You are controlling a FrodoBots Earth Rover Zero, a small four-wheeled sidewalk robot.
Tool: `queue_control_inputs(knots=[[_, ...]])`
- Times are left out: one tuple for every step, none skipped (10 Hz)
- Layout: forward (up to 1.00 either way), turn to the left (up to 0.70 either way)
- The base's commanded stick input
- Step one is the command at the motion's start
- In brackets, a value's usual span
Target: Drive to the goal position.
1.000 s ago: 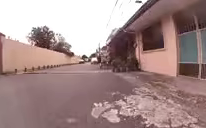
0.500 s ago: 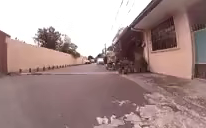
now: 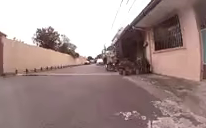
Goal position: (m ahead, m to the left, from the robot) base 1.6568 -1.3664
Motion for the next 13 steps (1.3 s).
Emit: queue_control_inputs(knots=[[0.7,0.0],[0.7,0.0],[0.7,0.0],[0.7,0.0],[0.7,0.0],[0.7,0.0],[0.7,0.0],[0.7,0.0],[0.7,0.0],[0.7,0.0],[0.7,0.0],[0.7,0.0],[0.7,0.0]])
